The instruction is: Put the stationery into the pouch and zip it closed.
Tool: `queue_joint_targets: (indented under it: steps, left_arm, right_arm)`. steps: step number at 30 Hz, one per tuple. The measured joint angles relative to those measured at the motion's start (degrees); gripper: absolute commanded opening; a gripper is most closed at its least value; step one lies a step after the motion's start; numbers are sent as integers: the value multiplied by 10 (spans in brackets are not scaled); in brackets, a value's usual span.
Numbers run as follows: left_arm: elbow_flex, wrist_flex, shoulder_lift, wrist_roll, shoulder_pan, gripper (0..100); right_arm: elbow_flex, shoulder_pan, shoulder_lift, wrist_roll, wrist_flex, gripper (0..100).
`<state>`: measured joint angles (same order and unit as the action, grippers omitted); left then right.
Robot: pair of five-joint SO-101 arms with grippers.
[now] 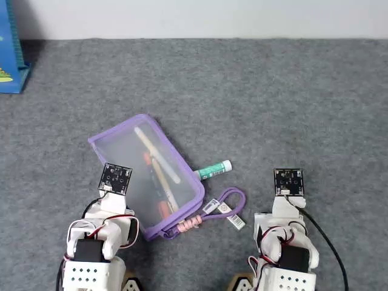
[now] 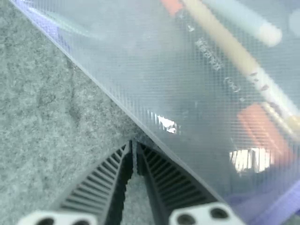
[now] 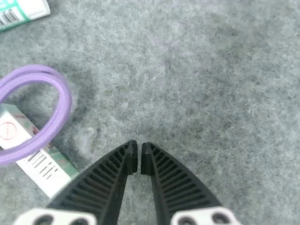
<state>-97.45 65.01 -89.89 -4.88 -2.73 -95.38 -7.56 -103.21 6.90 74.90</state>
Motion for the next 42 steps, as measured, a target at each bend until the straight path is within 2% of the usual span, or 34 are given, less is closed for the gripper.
queue_joint_targets:
  steps: [3,9,14,21,26,33,36,42]
  left_arm:
    - [0,0,0,0,0,15]
    - [0,0,0,0,0,15]
    - [0,0,0,0,0,15]
    - [0,0,0,0,0,15]
    - [0,0,0,0,0,15]
    - [0,0,0,0,0,15]
    - [0,0,0,0,1,15]
    - [0,0,0,0,1,15]
  right_arm:
    - [18,-19,-1,45,-38,40]
    - [30,-41,0,200,-120,36]
    - [61,-37,0,213,-123,36]
    - [178,69,-3,205,-19,39]
    - [229,84,26,203,-8,40]
    - [324,95,206,219,-6,40]
    - [355,135,310,223,-6,53]
    - [369,258,466,223,-7,187]
